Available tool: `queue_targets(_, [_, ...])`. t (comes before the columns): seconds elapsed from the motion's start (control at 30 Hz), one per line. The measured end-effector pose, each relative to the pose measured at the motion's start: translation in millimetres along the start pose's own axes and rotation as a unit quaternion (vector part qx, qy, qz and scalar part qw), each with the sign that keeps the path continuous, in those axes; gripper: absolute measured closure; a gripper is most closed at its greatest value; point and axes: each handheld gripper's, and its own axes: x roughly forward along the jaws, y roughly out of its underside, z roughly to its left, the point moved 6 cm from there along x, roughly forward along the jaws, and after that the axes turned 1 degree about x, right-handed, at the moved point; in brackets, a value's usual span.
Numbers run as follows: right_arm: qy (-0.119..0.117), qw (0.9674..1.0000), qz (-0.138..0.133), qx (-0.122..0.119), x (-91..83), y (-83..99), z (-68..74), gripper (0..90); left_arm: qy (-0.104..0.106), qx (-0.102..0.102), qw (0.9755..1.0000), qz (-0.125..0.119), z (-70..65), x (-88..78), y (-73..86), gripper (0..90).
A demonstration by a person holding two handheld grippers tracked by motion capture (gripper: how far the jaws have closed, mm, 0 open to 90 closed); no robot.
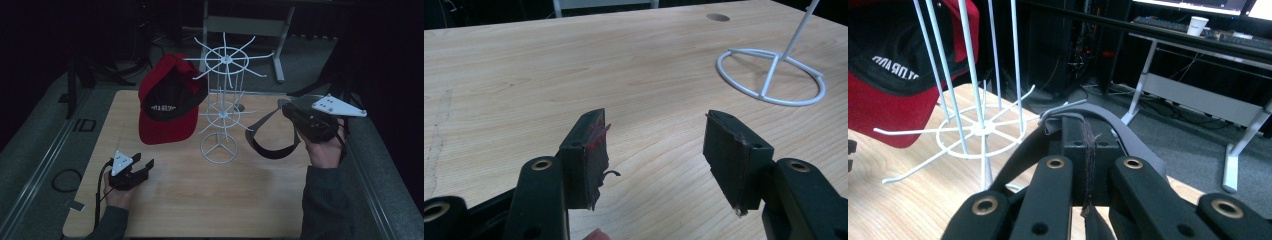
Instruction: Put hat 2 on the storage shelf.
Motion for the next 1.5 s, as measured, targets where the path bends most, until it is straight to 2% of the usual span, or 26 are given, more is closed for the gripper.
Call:
queue_targets(0.43, [0.002, 0.9998, -0.018, -0.009, -1.1, -25.6, -6.6, 89.5, 0.000, 0.000, 1.0000, 0.000, 0.3, 0.0, 0.0, 43.2])
queue_targets(0.77, [0.004, 0.9993, -0.035, -0.016, -5.5, -43.7, -5.4, 89.5, 0.000, -0.001, 1.0000, -0.002, 0.2, -0.5, -0.4, 43.2])
queue_targets(1.5, [0.006, 0.9982, -0.052, -0.029, -7.5, -73.7, -5.8, 89.4, -0.001, -0.001, 1.0000, -0.003, 0.1, -0.8, -0.5, 43.2])
